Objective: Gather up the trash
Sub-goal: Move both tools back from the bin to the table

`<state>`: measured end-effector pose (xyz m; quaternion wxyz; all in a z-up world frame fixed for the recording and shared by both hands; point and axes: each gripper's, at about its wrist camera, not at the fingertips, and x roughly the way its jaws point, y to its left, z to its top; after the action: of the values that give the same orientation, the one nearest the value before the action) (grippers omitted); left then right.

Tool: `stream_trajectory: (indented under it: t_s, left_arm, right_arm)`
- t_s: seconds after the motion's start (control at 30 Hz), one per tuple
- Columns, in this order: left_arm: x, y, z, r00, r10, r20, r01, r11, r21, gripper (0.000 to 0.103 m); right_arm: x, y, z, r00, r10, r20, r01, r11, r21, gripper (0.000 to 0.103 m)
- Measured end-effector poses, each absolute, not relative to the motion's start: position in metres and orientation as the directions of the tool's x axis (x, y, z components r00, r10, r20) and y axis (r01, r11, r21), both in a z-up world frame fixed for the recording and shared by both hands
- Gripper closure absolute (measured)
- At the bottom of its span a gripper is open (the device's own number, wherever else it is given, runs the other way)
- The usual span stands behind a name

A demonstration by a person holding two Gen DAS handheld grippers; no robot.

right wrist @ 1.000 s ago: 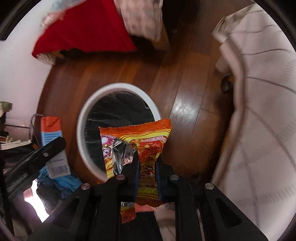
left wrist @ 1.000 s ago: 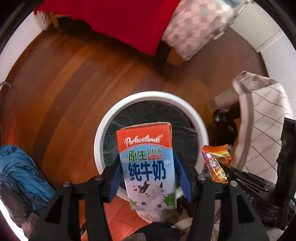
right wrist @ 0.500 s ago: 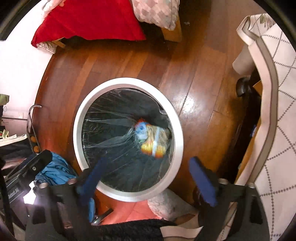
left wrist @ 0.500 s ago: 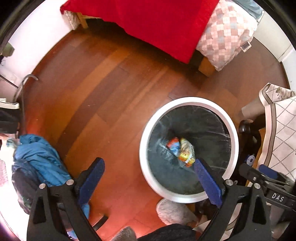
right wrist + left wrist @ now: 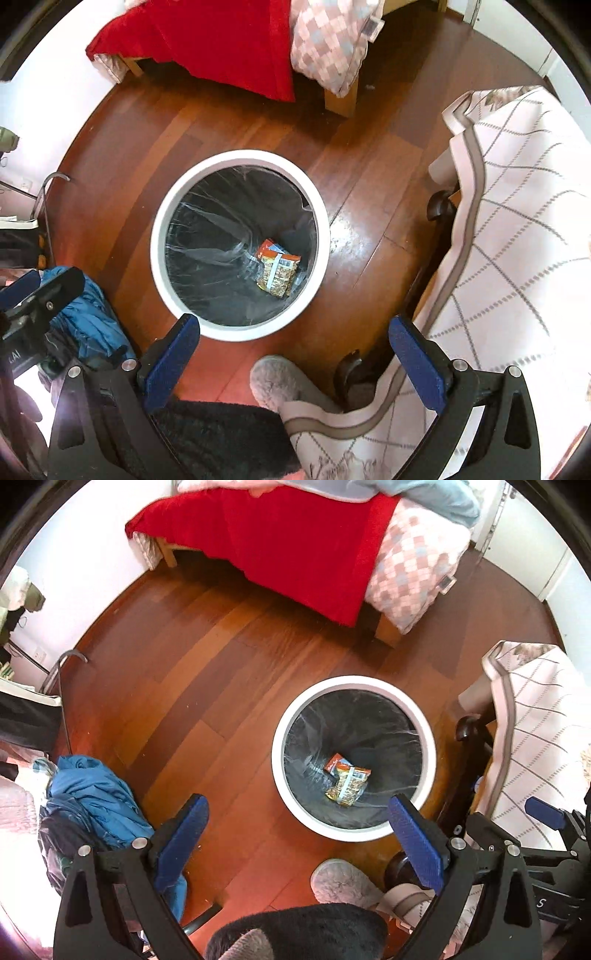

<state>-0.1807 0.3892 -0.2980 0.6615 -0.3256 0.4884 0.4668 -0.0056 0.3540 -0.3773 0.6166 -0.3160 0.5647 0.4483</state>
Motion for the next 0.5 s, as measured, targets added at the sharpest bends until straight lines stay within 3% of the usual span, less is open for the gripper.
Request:
stream_trajectory:
  t_s: [0.27, 0.5]
  left_arm:
    - [-0.189, 0.346, -0.231, 0.151, 0.385, -0.91, -0.926, 0.376, 0.006, 0.004]
    - [-0.185, 0.297, -0.174, 0.171, 0.477, -0.862, -0.914, 0.403, 0.041, 0.004]
  right_arm:
    - [-0.009, 0.317, -0.312, -0.016, 0.311, -0.95, -0.9, 0.41, 0.149, 0.0]
    - [-0.002, 0.261, -0.24, -0.055, 0.46, -0.886, -0.869, 0.415, 0.27, 0.0]
